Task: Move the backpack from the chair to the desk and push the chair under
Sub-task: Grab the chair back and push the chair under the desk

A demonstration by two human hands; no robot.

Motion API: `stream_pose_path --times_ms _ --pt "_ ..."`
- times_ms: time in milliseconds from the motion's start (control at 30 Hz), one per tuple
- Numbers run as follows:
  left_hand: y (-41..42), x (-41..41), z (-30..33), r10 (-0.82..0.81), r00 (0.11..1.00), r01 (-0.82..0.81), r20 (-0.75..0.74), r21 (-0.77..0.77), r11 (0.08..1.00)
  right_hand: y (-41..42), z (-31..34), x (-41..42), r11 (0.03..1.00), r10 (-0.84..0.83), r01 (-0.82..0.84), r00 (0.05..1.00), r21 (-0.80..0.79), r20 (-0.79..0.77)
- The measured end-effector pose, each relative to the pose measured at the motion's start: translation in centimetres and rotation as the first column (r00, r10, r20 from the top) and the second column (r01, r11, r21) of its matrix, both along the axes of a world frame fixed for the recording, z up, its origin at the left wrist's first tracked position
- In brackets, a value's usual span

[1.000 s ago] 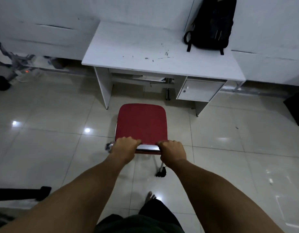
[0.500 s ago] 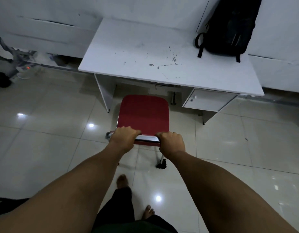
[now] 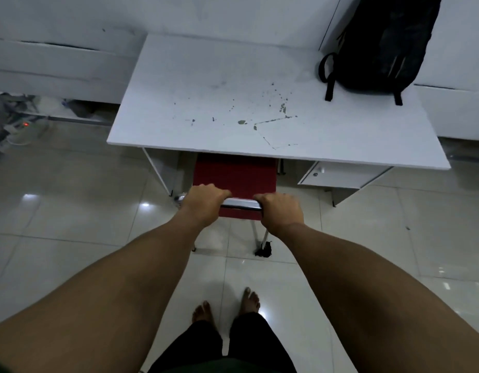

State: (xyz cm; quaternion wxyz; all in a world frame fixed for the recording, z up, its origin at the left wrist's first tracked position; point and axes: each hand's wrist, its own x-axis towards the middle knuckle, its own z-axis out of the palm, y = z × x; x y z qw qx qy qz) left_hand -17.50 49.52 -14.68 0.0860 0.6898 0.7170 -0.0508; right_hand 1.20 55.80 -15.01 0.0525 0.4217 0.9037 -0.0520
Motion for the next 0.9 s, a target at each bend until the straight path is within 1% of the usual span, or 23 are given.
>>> stream_pose_path --times_ms 200,433,567,900 --pt "6.6 -0.9 -0.6 0.003 1.0 -0.003 0.0 0.033 0.999 7.1 -0.4 -1.0 1.0 -0.001 0.001 1.0 0.017 0.012" --pt "11.4 -2.3 -1.3 0.021 1.0 -0.022 0.018 0.056 0.998 12.3 -0.7 -2.1 0.999 0.002 -0.002 1.0 0.033 0.011" --pt "12.9 -3.1 -1.4 0.031 0.999 -0.032 0.014 0.047 0.998 14.1 -1.0 -2.9 1.0 -0.001 0.001 1.0 0.0 0.021" --pt "14.3 -4.3 -1.6 0.033 0.999 -0.033 -0.006 0.037 0.999 15.7 -1.0 -3.5 0.998 0.066 -0.066 0.997 -0.004 0.044"
